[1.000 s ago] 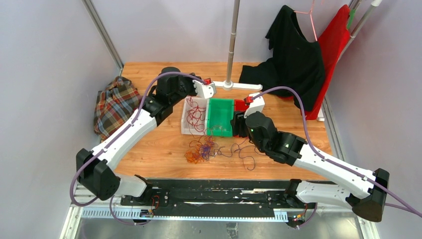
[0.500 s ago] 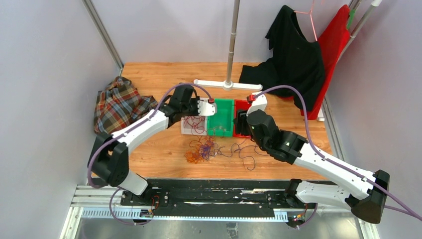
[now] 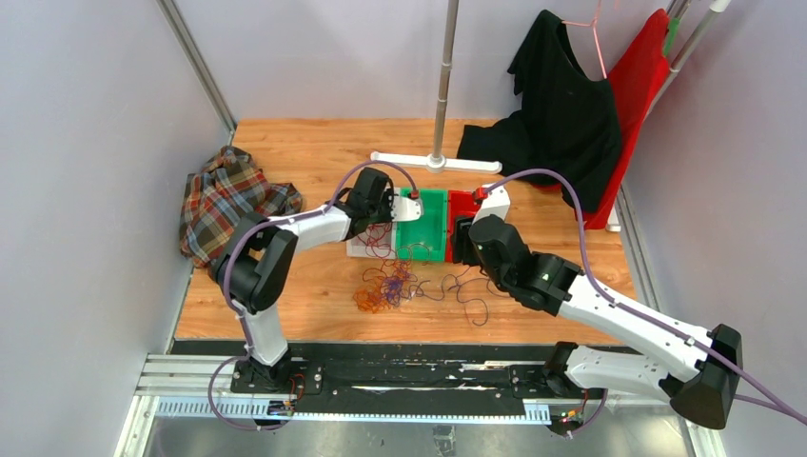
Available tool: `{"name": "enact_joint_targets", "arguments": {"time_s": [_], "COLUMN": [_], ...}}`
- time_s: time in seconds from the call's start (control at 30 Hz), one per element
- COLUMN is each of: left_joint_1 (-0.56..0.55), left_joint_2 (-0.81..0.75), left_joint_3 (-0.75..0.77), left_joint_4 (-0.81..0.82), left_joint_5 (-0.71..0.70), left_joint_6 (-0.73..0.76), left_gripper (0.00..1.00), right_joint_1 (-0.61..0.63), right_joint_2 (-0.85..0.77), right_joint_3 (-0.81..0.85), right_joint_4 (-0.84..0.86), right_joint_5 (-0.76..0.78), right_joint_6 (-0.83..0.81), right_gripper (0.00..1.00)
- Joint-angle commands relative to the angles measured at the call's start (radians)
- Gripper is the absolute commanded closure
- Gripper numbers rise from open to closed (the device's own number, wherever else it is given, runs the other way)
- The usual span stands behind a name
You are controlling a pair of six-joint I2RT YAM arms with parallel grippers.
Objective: Untangle the cables
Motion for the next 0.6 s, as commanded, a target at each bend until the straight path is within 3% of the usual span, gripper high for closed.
{"name": "enact_joint_targets", "arguments": {"time_s": [0.0, 0.1, 0.23, 0.33, 0.57], "left_joint_1": [0.029, 0.078, 0.121, 0.141, 0.14], "left_joint_2": [0.002, -0.038, -0.116, -0.175, -0.236], "left_joint_3": [0.073, 0.163, 0.216, 0.22, 0.235], "left_joint_4": [0.032, -0.161, -0.385, -0.48, -0.756], "left_joint_5": [0.0, 0.122, 0.262, 0.355, 0.6], "left_joint_6": [-0.05, -0.139, -0.126, -0.106, 0.062], "left_gripper": [0.83, 0.59, 0.33, 0.25, 0.21], "right_joint_1": [-0.015, -0.018, -0.023, -0.026, -0.03], "right_joint_2": [0.006, 0.022, 0.036, 0.035, 0.025], "right_joint_3": [-0.019, -0.021, -0.021, -0.027, -0.037], "right_joint_4": [0.011, 0.017, 0.029, 0.037, 0.041], "right_joint_5": [-0.02, -0.031, -0.048, -0.052, -0.058], "right_joint_6": [0.017, 0.014, 0.016, 0.017, 0.025], "right_gripper": [0.48, 0.48, 0.48, 0.48, 0.48]}}
